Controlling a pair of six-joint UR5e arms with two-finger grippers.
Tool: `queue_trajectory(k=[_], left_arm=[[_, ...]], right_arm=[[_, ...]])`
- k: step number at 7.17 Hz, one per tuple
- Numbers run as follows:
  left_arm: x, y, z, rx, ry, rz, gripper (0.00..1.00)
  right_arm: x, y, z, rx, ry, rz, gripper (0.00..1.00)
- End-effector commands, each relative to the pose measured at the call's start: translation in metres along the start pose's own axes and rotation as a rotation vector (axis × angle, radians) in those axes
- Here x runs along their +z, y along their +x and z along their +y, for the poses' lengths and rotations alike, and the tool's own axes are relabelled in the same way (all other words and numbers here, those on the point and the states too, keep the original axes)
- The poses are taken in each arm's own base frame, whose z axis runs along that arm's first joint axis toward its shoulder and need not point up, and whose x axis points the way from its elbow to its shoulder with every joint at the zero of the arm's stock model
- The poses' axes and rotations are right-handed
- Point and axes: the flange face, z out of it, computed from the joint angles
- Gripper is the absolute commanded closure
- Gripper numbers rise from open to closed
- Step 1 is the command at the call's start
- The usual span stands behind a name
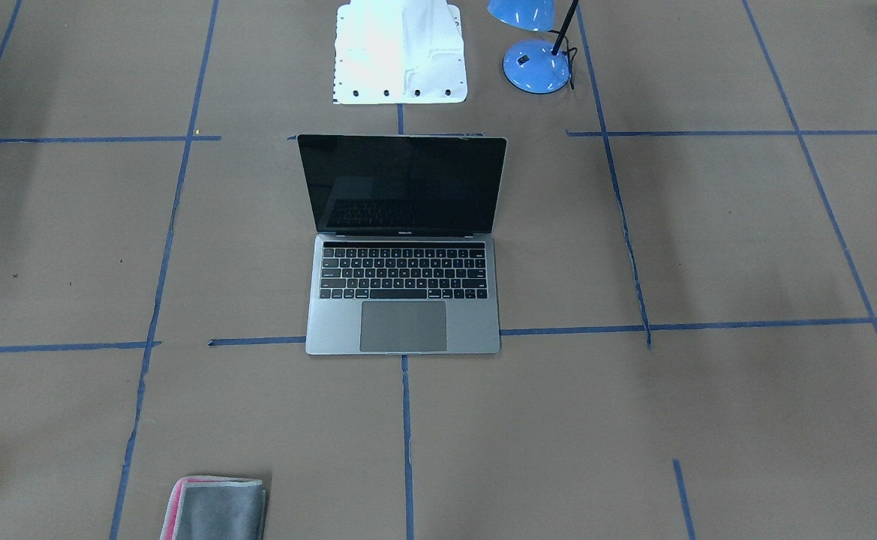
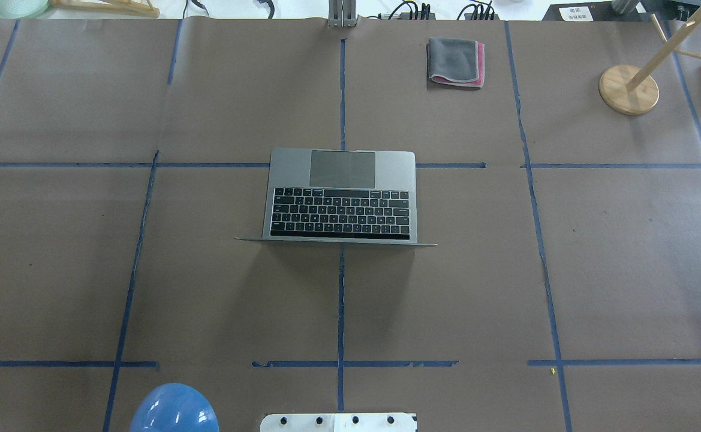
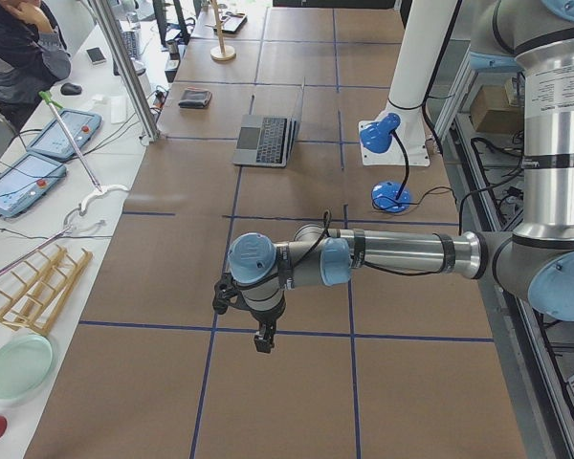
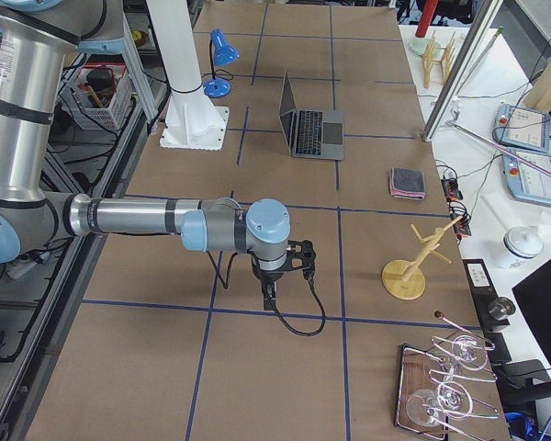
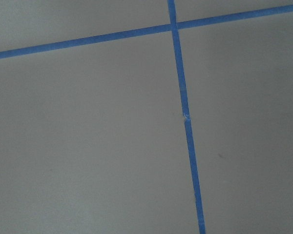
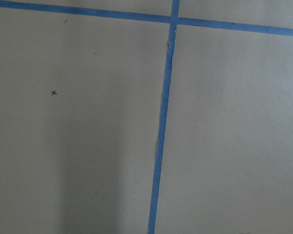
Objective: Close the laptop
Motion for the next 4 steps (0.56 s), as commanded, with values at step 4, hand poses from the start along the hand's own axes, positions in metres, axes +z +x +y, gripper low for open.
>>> queue_trajectory(k=[4], left_arm=[[0.000, 0.046, -0.031, 0.111, 0.004, -0.011, 0.00]], right_arm=[[-0.010, -0.016, -0.009, -0.087, 0.093, -0.056, 0.00]])
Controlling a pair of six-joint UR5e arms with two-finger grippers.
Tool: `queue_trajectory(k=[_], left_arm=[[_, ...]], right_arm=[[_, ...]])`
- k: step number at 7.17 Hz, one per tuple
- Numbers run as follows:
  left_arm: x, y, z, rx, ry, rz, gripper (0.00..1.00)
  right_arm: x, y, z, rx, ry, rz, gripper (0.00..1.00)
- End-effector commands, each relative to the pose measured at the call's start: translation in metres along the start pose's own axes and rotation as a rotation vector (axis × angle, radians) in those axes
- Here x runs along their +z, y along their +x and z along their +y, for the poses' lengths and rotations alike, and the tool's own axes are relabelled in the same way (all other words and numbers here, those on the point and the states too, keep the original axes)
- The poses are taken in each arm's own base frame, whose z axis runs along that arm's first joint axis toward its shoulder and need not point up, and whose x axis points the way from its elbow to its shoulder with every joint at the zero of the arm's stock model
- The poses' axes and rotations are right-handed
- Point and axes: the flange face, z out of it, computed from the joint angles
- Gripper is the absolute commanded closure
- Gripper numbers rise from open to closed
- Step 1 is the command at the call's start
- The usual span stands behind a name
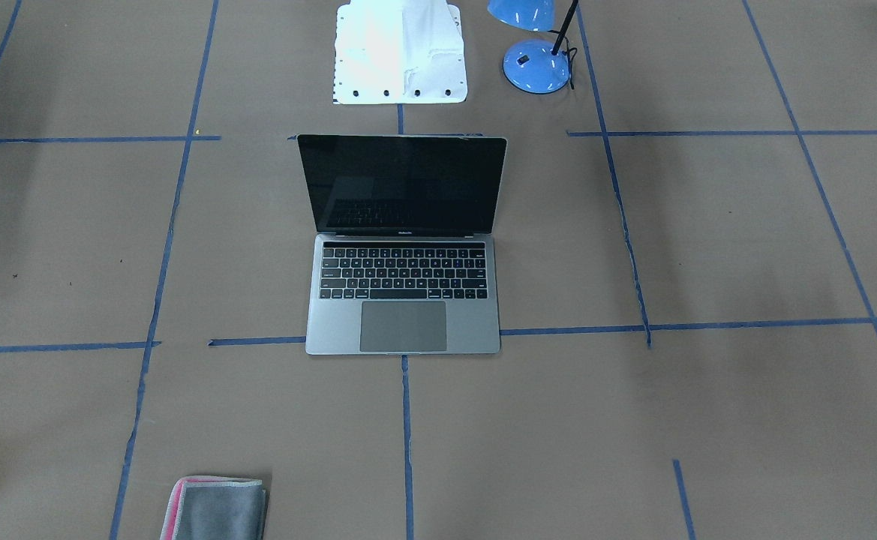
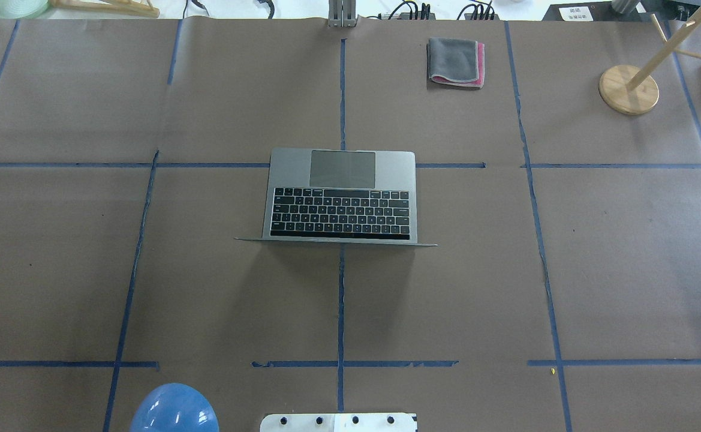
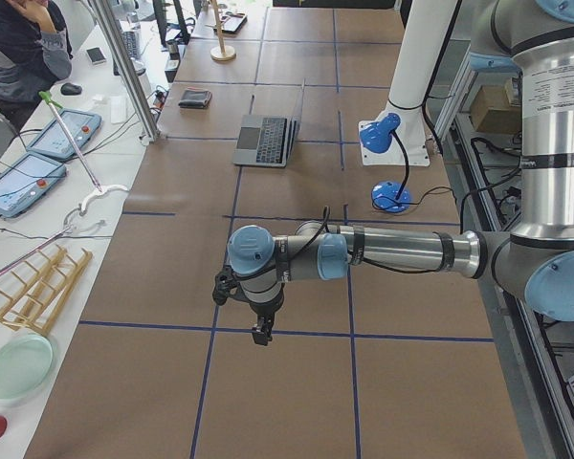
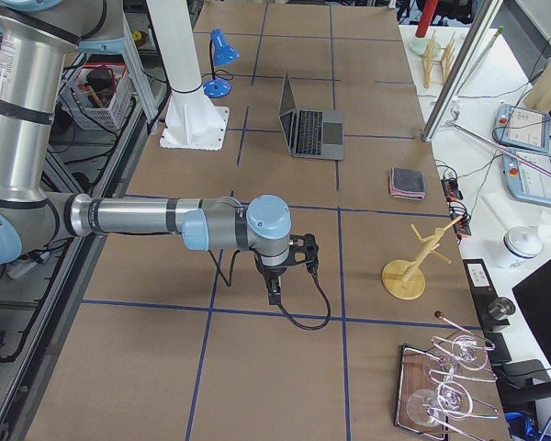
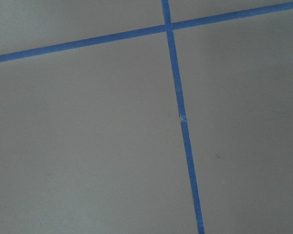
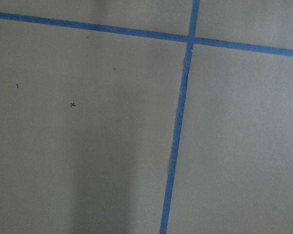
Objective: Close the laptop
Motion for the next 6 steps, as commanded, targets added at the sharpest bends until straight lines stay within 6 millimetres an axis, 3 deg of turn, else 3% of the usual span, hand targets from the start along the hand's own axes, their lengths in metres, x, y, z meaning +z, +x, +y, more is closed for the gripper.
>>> queue_trajectory(k=[1, 2, 3, 4, 5, 6], left_arm=[[-0.031, 0.040, -0.058, 0.118, 0.076, -0.022, 0.00], [-0.041, 0.049, -0.066, 0.150, 0.112, -0.023, 0.00], [-0.040, 0.060, -0.069, 0.168, 0.115, 0.001, 0.00], [-0.046, 0.084, -0.069, 0.138, 0.161, 0.027, 0.00], [-0.043, 0.096, -0.062, 0.053, 0.201, 0.043, 0.00], [-0.019, 0.128, -0.058, 0.071, 0.223, 0.073, 0.00]], right_arm=[[-0.001, -0.011, -0.003, -0.040, 0.035, -0.059, 0.00], [0.001, -0.023, -0.007, -0.061, 0.033, -0.114, 0.00], [0.005, -0.039, -0.011, -0.072, 0.040, -0.161, 0.00], [0.008, -0.061, -0.016, -0.042, 0.074, -0.195, 0.00], [0.009, -0.085, -0.018, -0.006, 0.116, -0.232, 0.00], [0.024, -0.120, -0.012, 0.013, 0.113, -0.292, 0.00]])
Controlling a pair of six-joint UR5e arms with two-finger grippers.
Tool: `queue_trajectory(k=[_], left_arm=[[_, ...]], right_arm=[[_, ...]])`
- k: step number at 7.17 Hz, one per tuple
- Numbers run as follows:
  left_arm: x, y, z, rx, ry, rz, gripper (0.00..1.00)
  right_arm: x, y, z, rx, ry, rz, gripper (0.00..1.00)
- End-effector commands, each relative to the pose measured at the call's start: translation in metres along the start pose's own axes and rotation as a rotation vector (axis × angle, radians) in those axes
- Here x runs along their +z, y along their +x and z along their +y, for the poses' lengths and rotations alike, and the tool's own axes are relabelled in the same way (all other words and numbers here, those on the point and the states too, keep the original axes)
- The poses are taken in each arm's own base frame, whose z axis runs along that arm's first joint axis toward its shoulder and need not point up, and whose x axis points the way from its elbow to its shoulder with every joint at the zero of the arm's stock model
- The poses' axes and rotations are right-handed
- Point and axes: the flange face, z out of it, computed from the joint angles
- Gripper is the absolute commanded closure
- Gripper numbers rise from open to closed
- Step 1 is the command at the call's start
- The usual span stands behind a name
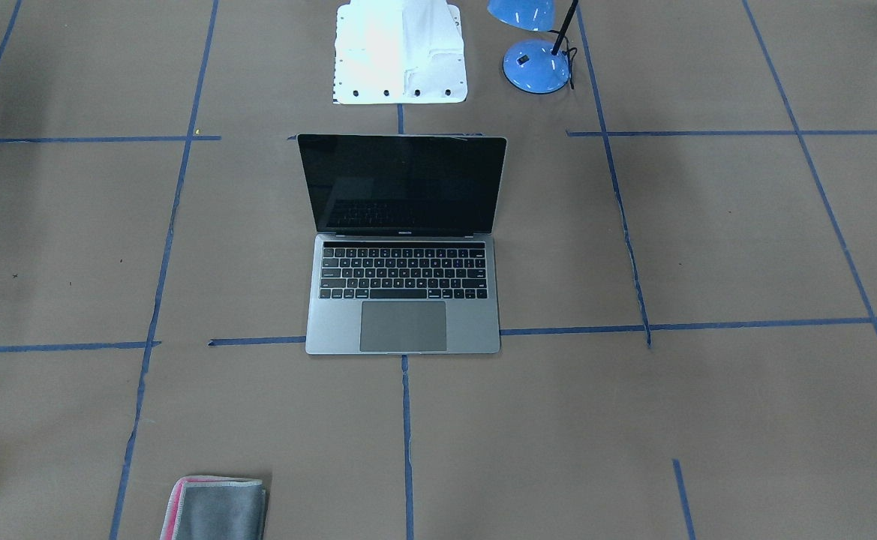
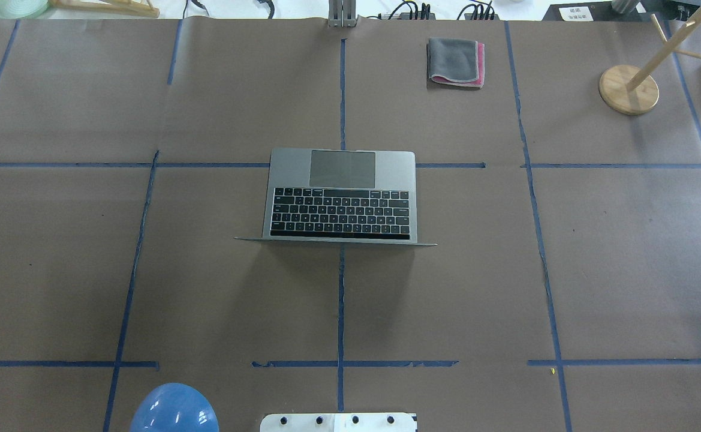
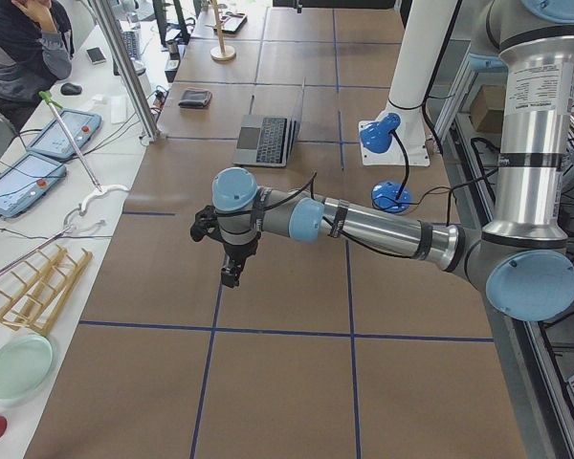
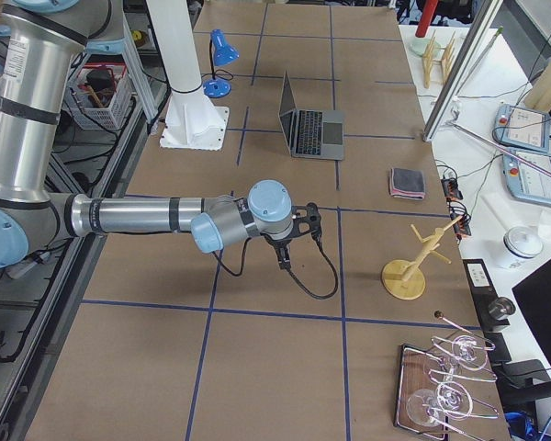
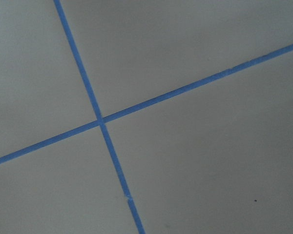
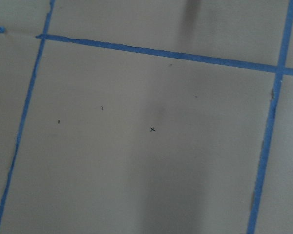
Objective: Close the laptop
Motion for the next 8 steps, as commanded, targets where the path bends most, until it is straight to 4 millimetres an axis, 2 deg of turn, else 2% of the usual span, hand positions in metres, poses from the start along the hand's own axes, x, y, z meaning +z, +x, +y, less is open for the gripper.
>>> queue_trajectory(k=[1, 2, 3, 4, 5, 6, 7, 8], left_arm=[[0.042, 0.061, 0.020, 0.026, 0.068, 0.075, 0.00], [0.070, 0.100, 0.034, 0.043, 0.070, 0.146, 0.00], [0.087, 0.136, 0.038, -0.018, 0.067, 0.209, 0.00], [0.097, 0.170, 0.044, -0.055, 0.069, 0.283, 0.00], [0.100, 0.191, 0.048, -0.086, 0.083, 0.335, 0.00], [0.112, 0.223, 0.055, -0.105, 0.085, 0.391, 0.01], [0.127, 0.267, 0.054, -0.139, 0.099, 0.427, 0.01], [0.137, 0.323, 0.044, -0.165, 0.091, 0.484, 0.01]], right_arm=[[0.037, -0.066, 0.012, 0.073, 0.015, -0.129, 0.00], [0.051, -0.092, 0.019, 0.099, 0.028, -0.178, 0.00], [0.069, -0.114, 0.027, 0.113, 0.036, -0.208, 0.00], [0.087, -0.137, 0.036, 0.123, 0.048, -0.238, 0.00], [0.096, -0.159, 0.044, 0.139, 0.045, -0.270, 0.01], [0.106, -0.197, 0.053, 0.152, 0.046, -0.294, 0.01], [0.125, -0.236, 0.069, 0.174, 0.069, -0.306, 0.01], [0.144, -0.269, 0.087, 0.179, 0.093, -0.319, 0.02]])
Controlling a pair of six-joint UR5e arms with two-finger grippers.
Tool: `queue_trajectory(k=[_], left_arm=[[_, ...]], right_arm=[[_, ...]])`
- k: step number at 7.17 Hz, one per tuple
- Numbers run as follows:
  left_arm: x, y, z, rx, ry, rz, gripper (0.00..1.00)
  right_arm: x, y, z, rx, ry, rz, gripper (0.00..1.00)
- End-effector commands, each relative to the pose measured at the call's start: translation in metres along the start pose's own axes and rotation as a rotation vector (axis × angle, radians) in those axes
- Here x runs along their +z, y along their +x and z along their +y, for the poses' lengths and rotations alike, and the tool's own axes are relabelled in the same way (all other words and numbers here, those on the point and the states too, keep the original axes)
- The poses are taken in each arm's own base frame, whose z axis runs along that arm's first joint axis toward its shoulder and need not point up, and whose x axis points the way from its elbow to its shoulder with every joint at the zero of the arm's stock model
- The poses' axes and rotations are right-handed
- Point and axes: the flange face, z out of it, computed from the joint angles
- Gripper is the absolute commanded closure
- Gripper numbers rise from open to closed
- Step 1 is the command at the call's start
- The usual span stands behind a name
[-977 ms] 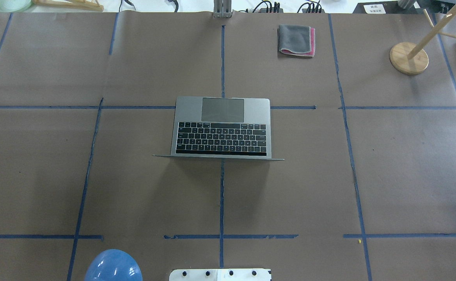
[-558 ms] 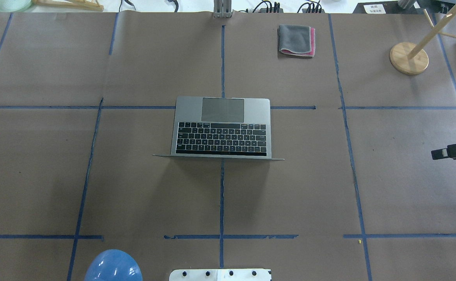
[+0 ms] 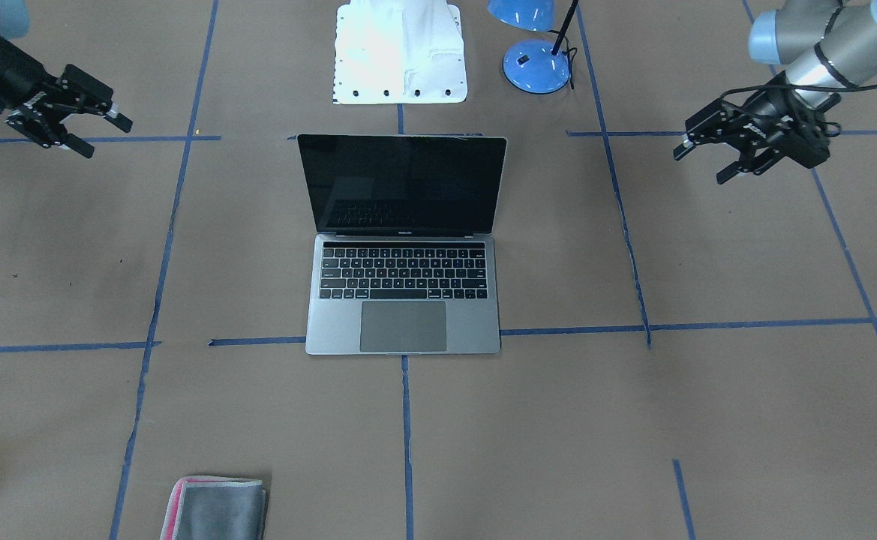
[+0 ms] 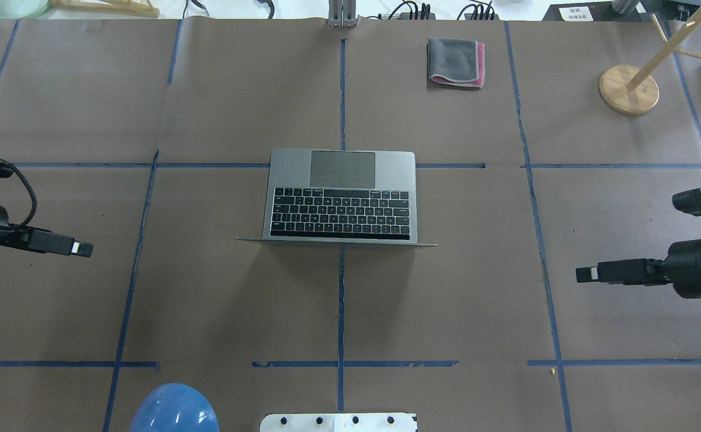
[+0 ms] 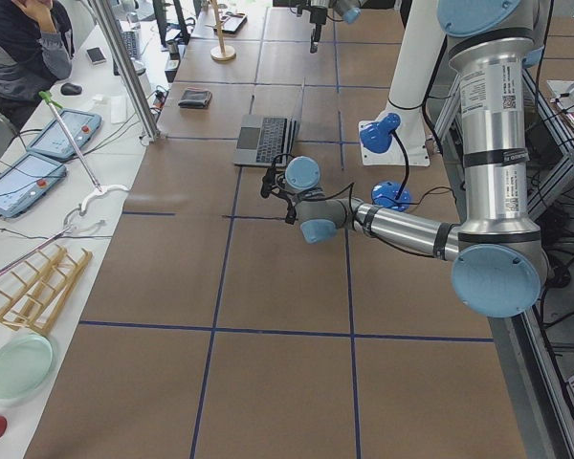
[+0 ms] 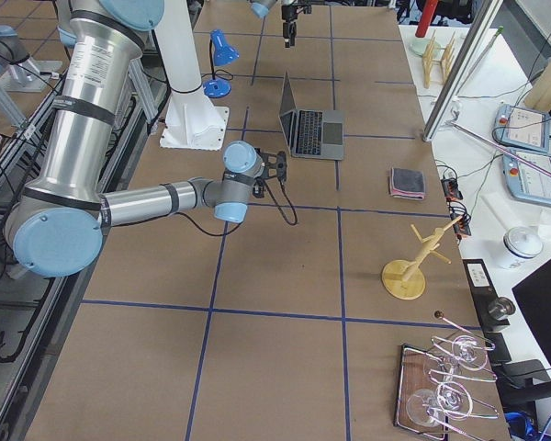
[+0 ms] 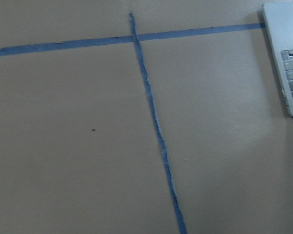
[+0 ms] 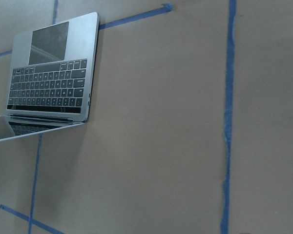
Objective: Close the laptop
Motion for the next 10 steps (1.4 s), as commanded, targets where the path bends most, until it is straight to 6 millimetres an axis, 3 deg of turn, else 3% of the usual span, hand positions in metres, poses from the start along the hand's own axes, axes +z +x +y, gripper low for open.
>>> queue_trajectory(k=[1, 2, 3, 4, 5, 6, 7, 8, 10], left_arm=[[0.067, 0.096, 0.010, -0.082, 0.000, 0.117, 0.01], [0.093, 0.133, 0.020, -0.070, -0.001, 0.155, 0.01], [0.112, 0.159, 0.037, -0.050, -0.024, 0.184, 0.01], [0.121, 0.184, 0.038, -0.065, -0.019, 0.218, 0.06], [0.120, 0.196, 0.034, -0.120, -0.018, 0.239, 0.65], [0.120, 0.208, 0.030, -0.132, -0.015, 0.260, 0.95], [0.120, 0.214, 0.028, -0.131, -0.013, 0.269, 0.96], [0.114, 0.220, 0.026, -0.128, 0.001, 0.283, 0.98], [0.113, 0.219, 0.019, -0.156, 0.065, 0.274, 0.98]], right_arm=[[0.047, -0.048, 0.052, 0.022, 0.067, -0.039, 0.03], [0.055, -0.059, 0.064, 0.036, 0.068, -0.055, 0.06], [0.068, -0.085, 0.068, 0.063, 0.074, -0.110, 0.11], [0.081, -0.096, 0.081, 0.063, 0.106, -0.126, 0.21], [0.094, -0.125, 0.087, 0.083, 0.141, -0.184, 0.48], [0.099, -0.144, 0.086, 0.120, 0.148, -0.229, 0.76], [0.102, -0.167, 0.081, 0.130, 0.174, -0.279, 0.83], [0.103, -0.170, 0.078, 0.135, 0.203, -0.284, 0.92], [0.112, -0.187, 0.075, 0.136, 0.207, -0.294, 0.98]])
